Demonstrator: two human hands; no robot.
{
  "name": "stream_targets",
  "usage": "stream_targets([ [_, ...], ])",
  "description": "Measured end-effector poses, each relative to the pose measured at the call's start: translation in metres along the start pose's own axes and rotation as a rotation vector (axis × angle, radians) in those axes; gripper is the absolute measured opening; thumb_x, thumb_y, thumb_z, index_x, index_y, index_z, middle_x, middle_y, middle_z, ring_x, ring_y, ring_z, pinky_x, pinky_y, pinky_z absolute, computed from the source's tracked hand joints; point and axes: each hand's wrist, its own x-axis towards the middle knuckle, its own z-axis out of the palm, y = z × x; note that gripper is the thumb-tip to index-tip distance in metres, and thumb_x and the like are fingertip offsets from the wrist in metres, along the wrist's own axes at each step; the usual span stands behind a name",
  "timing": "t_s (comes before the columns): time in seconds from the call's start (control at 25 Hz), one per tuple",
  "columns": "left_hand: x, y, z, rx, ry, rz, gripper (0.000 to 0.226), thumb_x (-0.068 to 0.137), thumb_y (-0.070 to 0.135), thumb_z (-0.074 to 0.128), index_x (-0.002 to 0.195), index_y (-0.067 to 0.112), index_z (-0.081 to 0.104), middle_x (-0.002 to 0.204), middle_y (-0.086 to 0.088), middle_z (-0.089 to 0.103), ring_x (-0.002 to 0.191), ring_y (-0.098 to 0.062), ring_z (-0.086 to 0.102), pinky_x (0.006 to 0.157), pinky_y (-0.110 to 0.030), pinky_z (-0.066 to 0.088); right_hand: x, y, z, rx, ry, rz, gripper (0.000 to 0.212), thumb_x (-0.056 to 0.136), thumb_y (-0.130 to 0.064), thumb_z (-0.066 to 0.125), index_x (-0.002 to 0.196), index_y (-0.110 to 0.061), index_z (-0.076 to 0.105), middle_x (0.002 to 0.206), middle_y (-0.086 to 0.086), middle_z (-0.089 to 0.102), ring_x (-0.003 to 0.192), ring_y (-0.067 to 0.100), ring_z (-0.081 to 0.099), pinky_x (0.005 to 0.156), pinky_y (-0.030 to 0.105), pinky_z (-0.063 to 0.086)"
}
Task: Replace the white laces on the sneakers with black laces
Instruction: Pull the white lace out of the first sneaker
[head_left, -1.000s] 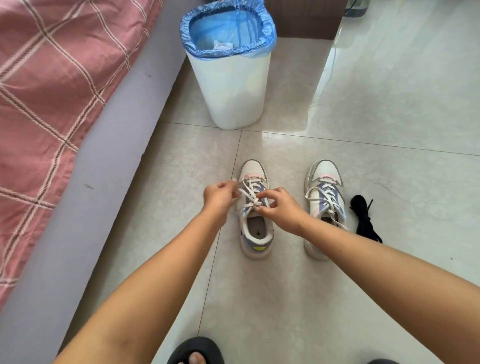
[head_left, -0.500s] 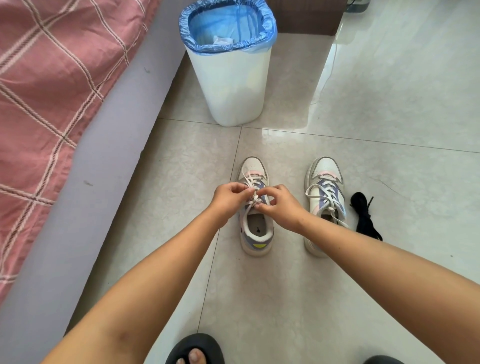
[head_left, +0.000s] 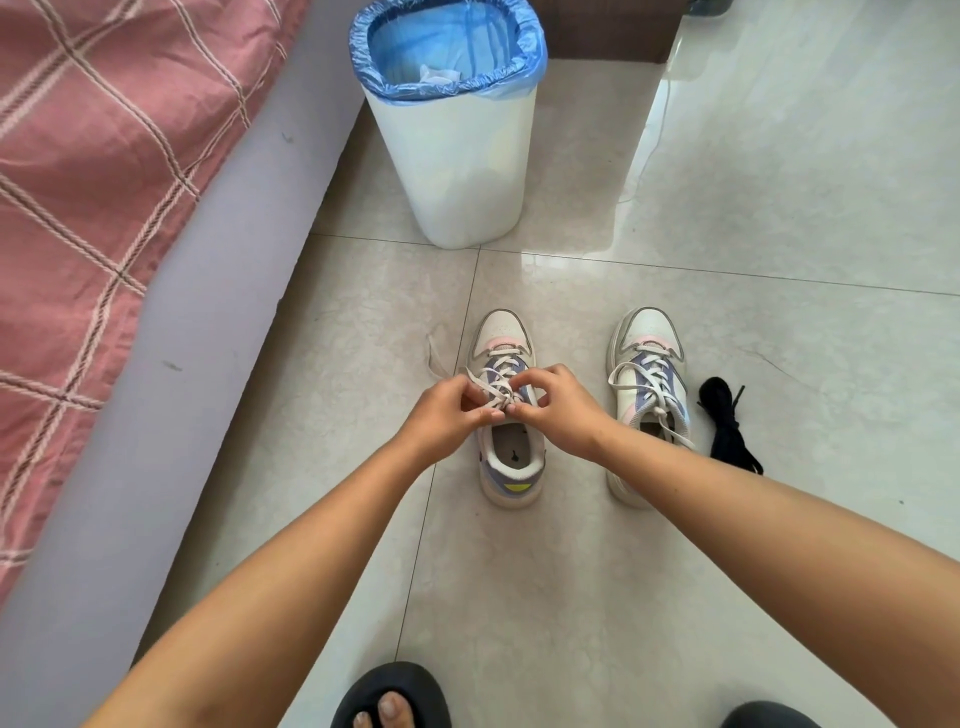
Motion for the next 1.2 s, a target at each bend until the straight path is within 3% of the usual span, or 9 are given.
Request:
stream_targets([
  [0.16,0.001,0.011,-0.012,0.376,-0.013,0.134,0.016,0.085,0.03,0.068,0.084,0.016,0.06,0.085,0.001,0.064,0.088,-0.025,0.061,0.083,-0.037,0.043,-0.003,0.001,0.0,-0.052,0.001,-0.02,0.027,0.09,-0.032,0.061,0.117,-0.026,0.059,0.118,0.003,0.044,0.103,0.019,0.052,0.09,0.026,0.041],
  [0.24,0.007,0.009,-0.035,0.689,0.237,0.176,0.02,0.092,0.032,0.057,0.094,0.012,0.06,0.098,-0.007,0.063,0.091,-0.03,0.06,0.077,-0.036,0.039,-0.004,0.003,-0.002,-0.087,0.011,-0.023,0.024,0.091,-0.03,0.059,0.115,-0.026,0.059,0.112,0.003,0.046,0.099,0.022,0.055,0.086,0.027,0.042],
  [0.36,0.009,0.004,-0.096,0.345,0.793,-0.125,0.023,0.098,0.027,0.048,0.104,0.006,0.054,0.113,-0.016,0.057,0.099,-0.034,0.055,0.077,-0.038,0.038,-0.007,0.009,-0.005,-0.105,0.043,-0.033,0.022,0.091,-0.028,0.057,0.113,-0.029,0.059,0.104,0.001,0.047,0.095,0.023,0.057,0.081,0.026,0.043],
  [0.44,0.008,-0.003,-0.109,0.171,0.924,-0.158,0.024,0.096,0.027,0.049,0.107,0.005,0.051,0.112,-0.015,0.056,0.1,-0.032,0.054,0.079,-0.037,0.039,-0.009,0.01,-0.004,-0.106,0.029,-0.025,0.022,0.091,-0.031,0.057,0.113,-0.03,0.058,0.106,0.002,0.047,0.095,0.022,0.056,0.085,0.03,0.046],
  [0.64,-0.008,0.006,-0.026,0.326,0.151,0.157,0.027,0.09,0.026,0.059,0.113,0.012,0.054,0.113,-0.007,0.051,0.094,-0.023,0.056,0.086,-0.034,0.045,-0.005,0.005,0.009,-0.333,0.095,-0.073,0.033,0.086,-0.023,0.059,0.119,-0.023,0.054,0.113,0.006,0.046,0.107,0.025,0.047,0.088,0.037,0.044],
  [0.72,-0.015,0.012,0.011,0.393,0.005,0.15,0.029,0.088,0.026,0.06,0.113,0.013,0.052,0.115,-0.006,0.051,0.1,-0.025,0.056,0.086,-0.036,0.045,-0.003,0.003,0.013,-0.377,0.135,-0.102,0.034,0.086,-0.016,0.056,0.12,-0.015,0.053,0.117,0.009,0.047,0.111,0.026,0.043,0.087,0.034,0.041],
  [0.88,-0.013,0.02,0.04,0.463,0.189,0.152,0.039,0.084,0.014,0.056,0.12,0.007,0.043,0.12,-0.01,0.046,0.109,-0.029,0.05,0.08,-0.039,0.042,-0.003,-0.001,0.016,-0.333,0.161,-0.111,0.038,0.083,-0.007,0.053,0.121,-0.007,0.046,0.116,0.014,0.05,0.11,0.03,0.044,0.088,0.035,0.037],
  [1.08,-0.018,0.005,0.017,0.02,0.241,0.153,0.038,0.075,0.005,0.062,0.103,0.016,0.039,0.098,-0.001,0.047,0.075,-0.022,0.054,0.067,-0.033,0.046,-0.015,0.008,-0.015,-0.243,0.104,-0.145,0.032,0.084,-0.011,0.06,0.109,-0.009,0.041,0.094,0.009,0.055,0.082,0.026,0.052,0.076,0.04,0.043],
  [1.2,-0.026,-0.006,0.007,0.027,0.241,0.064,0.041,0.074,0.018,0.069,0.096,0.022,0.034,0.096,0.006,0.044,0.068,-0.022,0.056,0.063,-0.034,0.045,-0.024,0.013,-0.027,-0.201,0.106,-0.133,0.029,0.083,-0.015,0.063,0.095,-0.016,0.036,0.077,0.001,0.051,0.067,0.021,0.047,0.066,0.038,0.042],
])
